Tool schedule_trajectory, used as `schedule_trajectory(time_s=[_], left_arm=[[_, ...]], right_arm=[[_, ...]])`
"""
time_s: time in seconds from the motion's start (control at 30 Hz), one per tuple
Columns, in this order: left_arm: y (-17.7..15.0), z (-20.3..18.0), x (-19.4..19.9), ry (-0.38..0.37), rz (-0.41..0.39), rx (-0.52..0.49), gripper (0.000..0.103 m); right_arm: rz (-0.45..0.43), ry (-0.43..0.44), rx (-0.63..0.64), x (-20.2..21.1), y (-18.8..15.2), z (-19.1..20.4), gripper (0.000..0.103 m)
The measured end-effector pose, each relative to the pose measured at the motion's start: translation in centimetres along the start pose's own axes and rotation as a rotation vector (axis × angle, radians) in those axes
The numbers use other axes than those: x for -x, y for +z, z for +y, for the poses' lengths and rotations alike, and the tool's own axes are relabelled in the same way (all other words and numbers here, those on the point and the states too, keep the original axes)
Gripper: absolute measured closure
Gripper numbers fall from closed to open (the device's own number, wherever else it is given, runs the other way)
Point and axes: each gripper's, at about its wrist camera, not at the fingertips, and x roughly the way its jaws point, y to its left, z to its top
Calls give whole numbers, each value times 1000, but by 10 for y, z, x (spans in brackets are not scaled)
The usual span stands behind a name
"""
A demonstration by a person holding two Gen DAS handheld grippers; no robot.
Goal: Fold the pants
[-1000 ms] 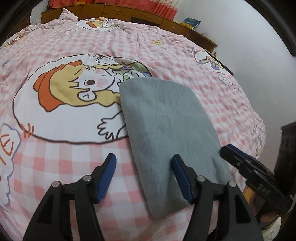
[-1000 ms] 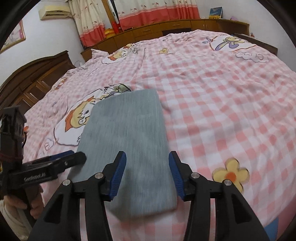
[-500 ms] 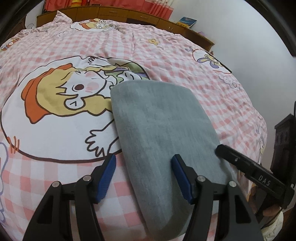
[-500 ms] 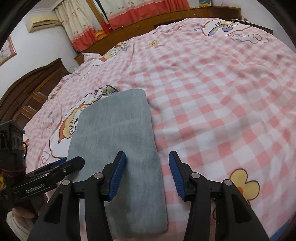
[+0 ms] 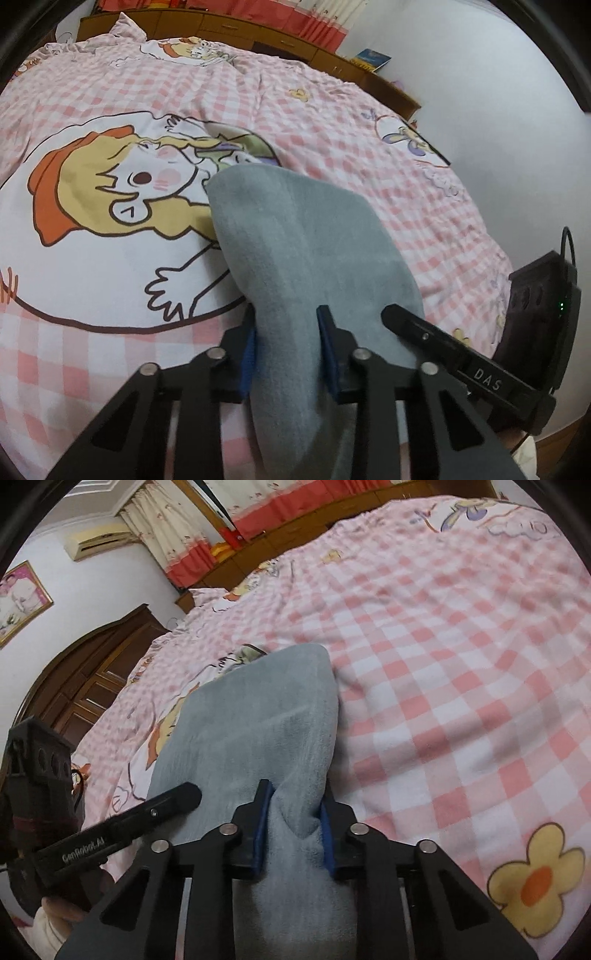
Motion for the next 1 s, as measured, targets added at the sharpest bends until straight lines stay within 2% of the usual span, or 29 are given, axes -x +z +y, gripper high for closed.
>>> schedule_trajectory(time_s=[0.1,0.23,0.4,0.53,0.67,0.73,0.8,0.83,0.9,1.0], left_arm=[[5,-4,18,-16,-27,-25,79],[17,2,52,-8,-91,-44,80],[32,27,94,66,-136,-86,80],[36,61,109,119,-126,-67,79],[35,106,98,149,-83,-38,77],[29,125,85,166,-50,-20,73],[22,142,74,152,-33,30,67],[18,150,72,140,-42,60,57],[13,160,72,141,-64,81,46],[11,158,75,142,-74,71,46]], right_arm=[[-42,38,-12,13,2,10,83],[-89,60,51,22,7,43,83],[-113,105,116,11,15,92,83],[-96,126,155,-16,19,129,83],[-57,111,192,-50,13,153,82],[-29,78,215,-70,8,160,82],[-10,33,230,-86,1,160,81],[-2,17,236,-91,-3,158,81],[2,0,249,-98,-7,153,79],[9,4,257,-96,-7,149,75]])
